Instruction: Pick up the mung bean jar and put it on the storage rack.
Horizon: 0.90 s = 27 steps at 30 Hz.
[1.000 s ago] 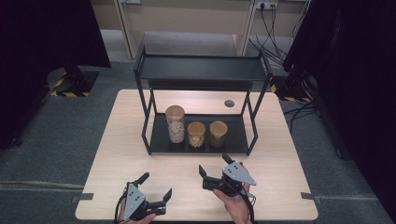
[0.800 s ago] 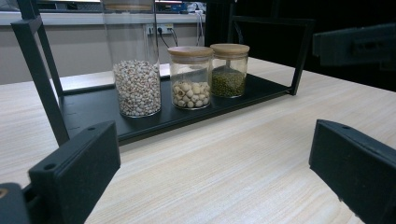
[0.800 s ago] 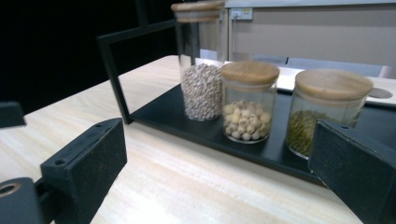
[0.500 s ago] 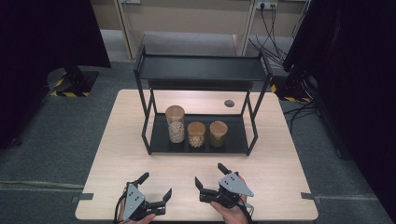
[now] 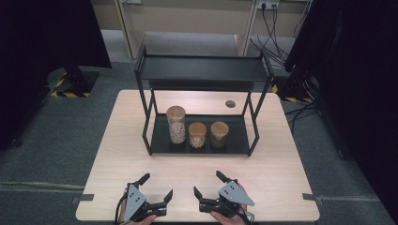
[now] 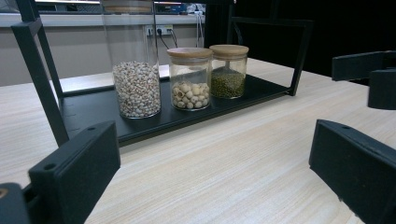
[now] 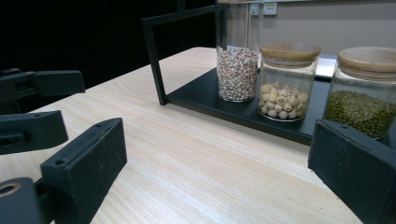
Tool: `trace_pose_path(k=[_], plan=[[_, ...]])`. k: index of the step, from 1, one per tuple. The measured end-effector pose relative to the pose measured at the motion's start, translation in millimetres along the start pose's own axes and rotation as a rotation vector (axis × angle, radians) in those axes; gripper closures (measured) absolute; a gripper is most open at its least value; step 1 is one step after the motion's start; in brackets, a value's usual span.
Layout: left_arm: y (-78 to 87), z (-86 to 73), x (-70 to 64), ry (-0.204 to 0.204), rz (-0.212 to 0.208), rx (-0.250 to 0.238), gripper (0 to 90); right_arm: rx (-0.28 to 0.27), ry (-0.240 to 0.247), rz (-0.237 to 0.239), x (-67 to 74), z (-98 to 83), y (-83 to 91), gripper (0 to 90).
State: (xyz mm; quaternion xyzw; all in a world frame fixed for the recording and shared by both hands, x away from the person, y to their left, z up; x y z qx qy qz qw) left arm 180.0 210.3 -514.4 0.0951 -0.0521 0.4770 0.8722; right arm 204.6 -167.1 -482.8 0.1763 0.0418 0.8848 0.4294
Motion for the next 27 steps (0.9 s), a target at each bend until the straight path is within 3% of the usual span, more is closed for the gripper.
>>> trace_pose_path(k=[27], plan=[[-0.9,-0.6,-0.9,0.001,0.001,0.004,1.4,-0.013,-0.005,-0.004,-2.2,1.0,4.2,4.7]])
Point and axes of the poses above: each handheld gripper's, and its own axes: y roughly backward along the jaws, z roughly out of its top, x roughly to its left, the point moved 6 cm from there along -y, roughly forward along the jaws, and after that the axes turned 12 degrees about -y, right-handed, at the moved point
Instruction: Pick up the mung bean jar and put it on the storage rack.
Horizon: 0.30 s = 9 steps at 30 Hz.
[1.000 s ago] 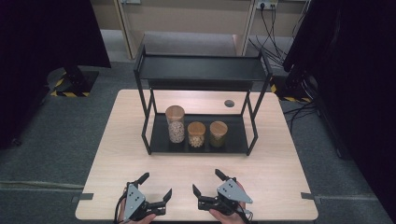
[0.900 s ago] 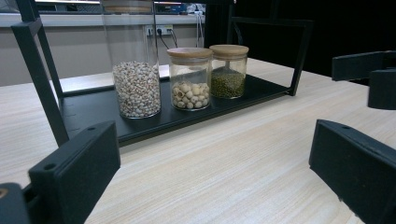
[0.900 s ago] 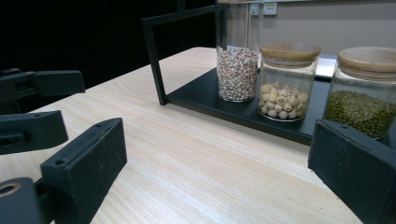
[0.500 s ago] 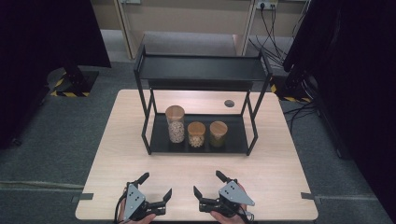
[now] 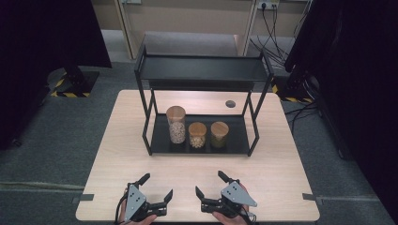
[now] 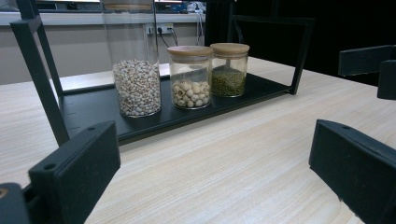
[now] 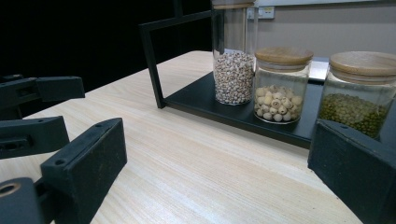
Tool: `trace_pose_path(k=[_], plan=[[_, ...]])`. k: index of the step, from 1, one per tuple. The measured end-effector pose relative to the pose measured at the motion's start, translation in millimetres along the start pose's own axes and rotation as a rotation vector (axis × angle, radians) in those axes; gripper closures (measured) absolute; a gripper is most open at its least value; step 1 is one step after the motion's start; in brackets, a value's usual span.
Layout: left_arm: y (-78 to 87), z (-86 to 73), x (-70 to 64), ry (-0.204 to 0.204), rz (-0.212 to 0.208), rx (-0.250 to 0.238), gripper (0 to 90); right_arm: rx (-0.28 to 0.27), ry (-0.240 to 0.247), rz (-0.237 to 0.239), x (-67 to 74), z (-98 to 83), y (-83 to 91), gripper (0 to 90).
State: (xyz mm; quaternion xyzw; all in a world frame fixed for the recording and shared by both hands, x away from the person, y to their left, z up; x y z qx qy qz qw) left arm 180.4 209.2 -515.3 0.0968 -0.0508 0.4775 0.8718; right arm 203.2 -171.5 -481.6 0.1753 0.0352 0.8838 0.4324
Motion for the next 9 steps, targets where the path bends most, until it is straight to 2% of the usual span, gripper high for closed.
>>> trace_pose_path(k=[9], plan=[[-0.2,-0.1,0.2,-0.002,0.001,0.002,1.4,-0.008,0.004,-0.005,-1.4,1.1,0.9,4.7]])
Point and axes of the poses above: each handheld gripper's, and its own axes: y roughly backward along the jaws, z roughly out of its top, x roughly to its left, the point moved 6 cm from there along -y, roughly forward along the jaws, and after that the axes turned 12 degrees about -y, right-handed, at the moved point
